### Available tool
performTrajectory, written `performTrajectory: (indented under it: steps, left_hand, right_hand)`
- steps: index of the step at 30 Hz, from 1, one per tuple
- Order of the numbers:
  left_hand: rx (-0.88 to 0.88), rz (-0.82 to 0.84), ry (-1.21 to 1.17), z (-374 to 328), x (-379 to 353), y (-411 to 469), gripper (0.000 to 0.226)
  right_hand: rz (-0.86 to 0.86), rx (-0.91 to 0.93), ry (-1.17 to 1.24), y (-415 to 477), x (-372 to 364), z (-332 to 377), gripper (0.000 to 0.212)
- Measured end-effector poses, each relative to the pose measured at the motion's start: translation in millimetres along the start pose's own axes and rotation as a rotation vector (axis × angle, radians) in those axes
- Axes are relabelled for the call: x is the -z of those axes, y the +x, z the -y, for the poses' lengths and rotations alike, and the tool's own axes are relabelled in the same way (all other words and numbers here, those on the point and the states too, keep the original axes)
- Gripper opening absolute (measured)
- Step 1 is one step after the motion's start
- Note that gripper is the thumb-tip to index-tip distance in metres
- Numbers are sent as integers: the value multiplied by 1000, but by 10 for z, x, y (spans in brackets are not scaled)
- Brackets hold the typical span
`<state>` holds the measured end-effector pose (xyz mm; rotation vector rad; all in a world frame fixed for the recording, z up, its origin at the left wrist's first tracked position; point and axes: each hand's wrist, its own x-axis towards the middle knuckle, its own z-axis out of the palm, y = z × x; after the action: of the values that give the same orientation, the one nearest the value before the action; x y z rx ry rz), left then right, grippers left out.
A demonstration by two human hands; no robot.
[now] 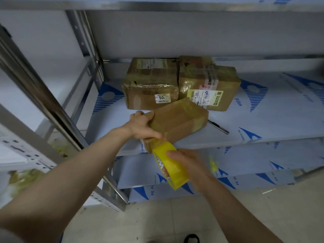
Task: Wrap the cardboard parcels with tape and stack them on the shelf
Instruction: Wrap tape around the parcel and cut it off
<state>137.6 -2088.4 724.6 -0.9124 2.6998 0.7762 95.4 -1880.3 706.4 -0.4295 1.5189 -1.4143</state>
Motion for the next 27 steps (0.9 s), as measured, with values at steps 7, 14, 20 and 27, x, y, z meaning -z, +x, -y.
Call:
performTrajectory:
  steps: [7,14,20,27]
  left_hand:
    - [113,274,-709,179,298,-130,31]
    - [227,-371,-1335,214,141,-34,29]
    - [213,-606,-1413,157,-124,-5,20]
    - [191,-669,-1274,253,-77,44,37]
  right_hand:
    - [250,260,-82,-203,-35,997,14]
    - [-143,308,-208,340,-609,1443,45]
    - [-131,272,-212,428,-715,1451,54]
    - [-233,228,-143,114,-553,1118,38]
